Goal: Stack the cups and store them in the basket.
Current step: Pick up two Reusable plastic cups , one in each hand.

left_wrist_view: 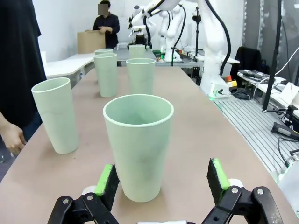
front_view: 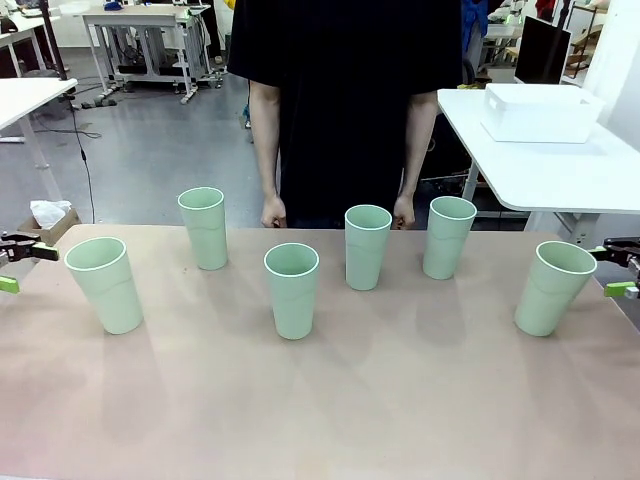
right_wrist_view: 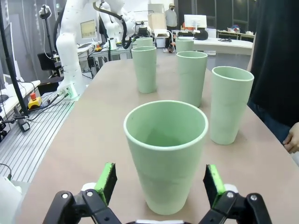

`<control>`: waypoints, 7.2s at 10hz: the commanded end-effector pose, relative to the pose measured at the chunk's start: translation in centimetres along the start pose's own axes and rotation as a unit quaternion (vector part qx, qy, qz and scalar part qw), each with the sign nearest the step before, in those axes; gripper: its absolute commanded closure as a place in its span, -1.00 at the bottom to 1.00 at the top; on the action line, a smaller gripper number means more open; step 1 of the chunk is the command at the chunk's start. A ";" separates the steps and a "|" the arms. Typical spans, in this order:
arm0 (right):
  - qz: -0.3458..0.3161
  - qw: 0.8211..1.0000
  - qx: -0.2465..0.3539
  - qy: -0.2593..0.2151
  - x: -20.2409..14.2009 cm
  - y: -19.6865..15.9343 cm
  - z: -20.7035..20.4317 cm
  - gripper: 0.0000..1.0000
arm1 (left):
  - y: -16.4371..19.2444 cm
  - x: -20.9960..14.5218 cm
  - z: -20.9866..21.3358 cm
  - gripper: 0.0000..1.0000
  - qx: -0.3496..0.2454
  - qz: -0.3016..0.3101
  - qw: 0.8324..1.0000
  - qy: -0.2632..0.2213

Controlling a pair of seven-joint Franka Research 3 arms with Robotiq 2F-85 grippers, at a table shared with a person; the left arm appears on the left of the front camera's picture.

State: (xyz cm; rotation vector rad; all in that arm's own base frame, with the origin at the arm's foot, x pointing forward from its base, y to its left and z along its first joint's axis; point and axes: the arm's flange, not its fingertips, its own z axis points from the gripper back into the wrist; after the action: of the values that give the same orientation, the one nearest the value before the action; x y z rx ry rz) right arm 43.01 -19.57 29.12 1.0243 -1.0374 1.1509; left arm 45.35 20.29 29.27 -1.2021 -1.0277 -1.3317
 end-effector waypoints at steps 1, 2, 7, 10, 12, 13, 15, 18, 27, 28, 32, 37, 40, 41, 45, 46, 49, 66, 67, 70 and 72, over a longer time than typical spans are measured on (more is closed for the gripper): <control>0.020 1.000 -0.004 -0.008 -0.8 -0.7 -0.9 -1.00 | 0.5 -0.2 0.5 -1.00 -0.001 -0.019 0.999 -0.039; 0.023 1.000 -0.004 -0.011 -1.2 -0.8 -1.2 -1.00 | 0.5 -0.4 0.5 -1.00 0.001 -0.020 0.999 -0.041; 0.030 0.999 -0.006 -0.021 -2.9 -2.3 -2.1 -1.00 | 2.0 -2.3 -0.4 -1.00 0.011 -0.039 0.999 -0.019; 0.030 0.999 0.009 -0.018 -4.1 -2.9 -2.6 -1.00 | 2.6 -3.8 -0.5 -1.00 0.019 -0.048 0.999 -0.010; 0.035 0.999 0.022 -0.016 -4.9 -3.2 -2.9 -1.00 | 3.0 -4.8 -1.1 -1.00 0.019 -0.047 0.999 -0.013; 0.037 0.999 0.025 -0.018 -5.2 -3.3 -2.9 -1.00 | 3.3 -5.1 -1.4 -1.00 0.019 -0.049 0.999 -0.014; 0.037 0.999 0.036 -0.018 -5.8 -3.5 -3.1 -1.00 | 3.3 -5.7 -1.8 -1.00 0.019 -0.050 0.998 -0.014; 0.035 0.998 0.043 -0.019 -6.1 -3.7 -3.3 -1.00 | 3.8 -6.4 -2.5 -1.00 0.010 -0.050 0.998 -0.020; 0.029 0.997 0.065 -0.029 -6.4 -3.3 -3.5 -1.00 | 4.5 -7.5 -5.0 -1.00 -0.031 -0.056 0.997 -0.031; 0.028 0.997 0.068 -0.028 -6.5 -3.3 -3.6 -1.00 | 4.5 -7.3 -5.3 -1.00 -0.036 -0.056 0.997 -0.031; 0.023 0.996 0.079 -0.030 -6.6 -3.1 -4.0 -1.00 | 4.3 -7.2 -6.2 -1.00 -0.040 -0.058 0.997 -0.036; 0.014 0.996 0.080 -0.042 -6.8 -2.9 -4.5 -1.00 | 4.3 -7.3 -7.0 -1.00 -0.043 -0.059 0.997 -0.039; 0.009 0.995 0.087 -0.049 -6.9 -2.7 -4.9 -1.00 | 4.2 -7.5 -7.7 -1.00 -0.055 -0.056 0.996 -0.045; 0.008 0.995 0.088 -0.050 -6.9 -2.7 -5.0 -1.00 | 4.2 -7.5 -7.9 -1.00 -0.056 -0.057 0.996 -0.046; 0.003 0.994 0.095 -0.055 -7.1 -2.6 -5.6 -1.00 | 4.2 -7.3 -8.7 -1.00 -0.081 -0.057 0.994 -0.054; 0.001 0.994 0.095 -0.056 -7.1 -2.5 -5.7 -1.00 | 4.1 -7.3 -8.9 -1.00 -0.086 -0.057 0.993 -0.053; -0.006 0.994 0.091 -0.060 -7.1 -2.6 -6.2 -1.00 | 4.0 -7.5 -10.1 -1.00 -0.092 -0.060 0.992 -0.055; -0.067 0.992 0.048 -0.091 -6.5 -2.1 -9.0 -1.00 | 3.1 -6.9 -13.9 -1.00 -0.071 -0.052 0.993 -0.075; -0.068 0.992 0.049 -0.092 -6.5 -2.1 -9.1 -1.00 | 3.0 -6.7 -14.2 -1.00 -0.070 -0.052 0.993 -0.079; -0.071 0.992 0.046 -0.094 -6.6 -2.1 -9.1 -1.00 | 2.7 -6.5 -14.8 -1.00 -0.064 -0.051 0.993 -0.083; -0.073 0.992 0.045 -0.094 -6.7 -2.2 -9.1 -1.00 | 2.6 -6.4 -15.5 -1.00 -0.056 -0.052 0.993 -0.084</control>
State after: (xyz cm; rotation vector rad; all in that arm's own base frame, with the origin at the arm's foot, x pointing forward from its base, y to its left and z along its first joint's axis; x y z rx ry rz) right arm 45.25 -13.18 19.93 1.2966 -1.0391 1.0488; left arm 47.25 6.29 20.57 -1.4155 -1.1074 -1.3961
